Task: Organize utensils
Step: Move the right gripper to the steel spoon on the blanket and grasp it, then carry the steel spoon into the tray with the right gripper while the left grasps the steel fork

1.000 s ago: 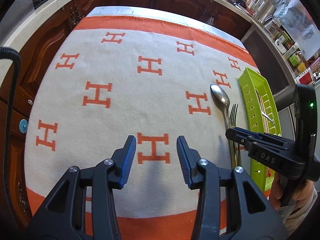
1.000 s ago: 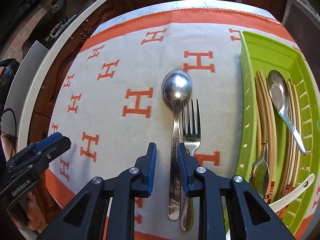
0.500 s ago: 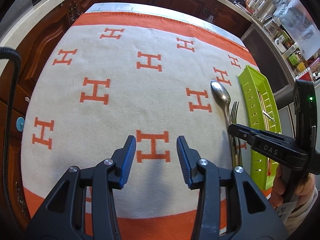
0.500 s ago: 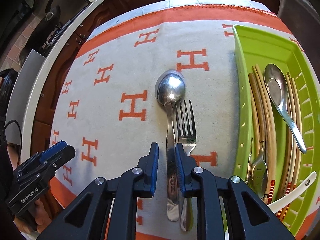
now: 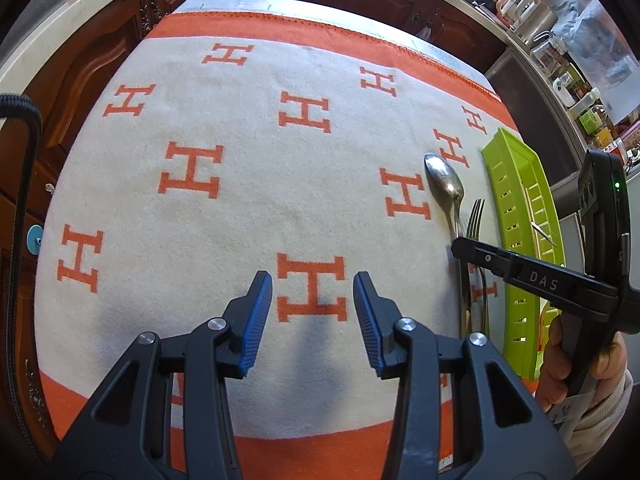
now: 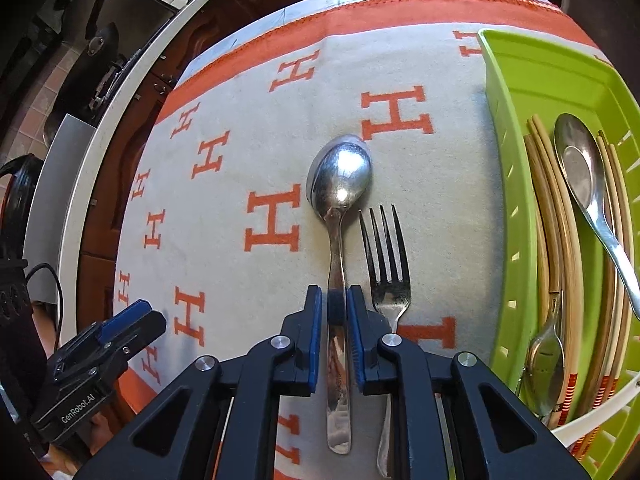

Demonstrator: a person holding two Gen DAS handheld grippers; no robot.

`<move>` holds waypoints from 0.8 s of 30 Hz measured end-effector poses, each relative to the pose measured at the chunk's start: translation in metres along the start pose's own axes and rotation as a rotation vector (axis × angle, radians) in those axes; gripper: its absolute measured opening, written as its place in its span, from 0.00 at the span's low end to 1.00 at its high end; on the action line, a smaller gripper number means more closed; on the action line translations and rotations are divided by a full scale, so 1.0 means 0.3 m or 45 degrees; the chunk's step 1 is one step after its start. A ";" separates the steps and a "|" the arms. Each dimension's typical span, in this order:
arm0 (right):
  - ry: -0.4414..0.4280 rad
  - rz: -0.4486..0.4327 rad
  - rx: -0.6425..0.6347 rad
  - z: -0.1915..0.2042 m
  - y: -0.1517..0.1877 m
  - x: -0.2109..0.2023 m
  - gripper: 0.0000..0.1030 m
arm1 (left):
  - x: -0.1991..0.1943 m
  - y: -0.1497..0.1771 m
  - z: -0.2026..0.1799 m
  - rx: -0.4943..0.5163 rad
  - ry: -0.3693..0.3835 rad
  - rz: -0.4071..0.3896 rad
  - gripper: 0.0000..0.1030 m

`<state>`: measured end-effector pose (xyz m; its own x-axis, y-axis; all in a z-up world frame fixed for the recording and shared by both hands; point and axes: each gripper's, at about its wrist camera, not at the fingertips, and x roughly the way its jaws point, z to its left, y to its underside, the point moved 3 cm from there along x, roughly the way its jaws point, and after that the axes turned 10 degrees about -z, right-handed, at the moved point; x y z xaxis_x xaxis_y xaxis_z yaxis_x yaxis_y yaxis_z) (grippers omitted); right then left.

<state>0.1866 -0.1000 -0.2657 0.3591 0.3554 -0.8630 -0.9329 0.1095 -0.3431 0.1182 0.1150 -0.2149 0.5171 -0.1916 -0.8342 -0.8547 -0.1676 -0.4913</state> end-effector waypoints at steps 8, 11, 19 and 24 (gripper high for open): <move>0.102 -0.078 -0.188 0.071 0.030 -0.011 0.09 | 0.001 0.002 -0.002 0.004 0.003 0.000 0.38; 0.136 -0.103 -0.282 0.113 0.048 -0.015 0.08 | 0.002 0.003 0.002 0.003 0.003 0.003 0.38; 0.196 -0.157 -0.475 0.211 0.091 -0.031 0.02 | 0.008 0.004 0.014 -0.008 0.014 0.011 0.38; 0.156 -0.118 -0.415 0.194 0.076 -0.029 0.02 | 0.010 0.009 0.021 -0.010 0.019 0.016 0.38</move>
<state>0.1605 -0.0467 -0.2445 0.4609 0.2419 -0.8539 -0.8455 -0.1728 -0.5053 0.1172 0.1201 -0.2203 0.5070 -0.2080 -0.8365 -0.8608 -0.1729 -0.4787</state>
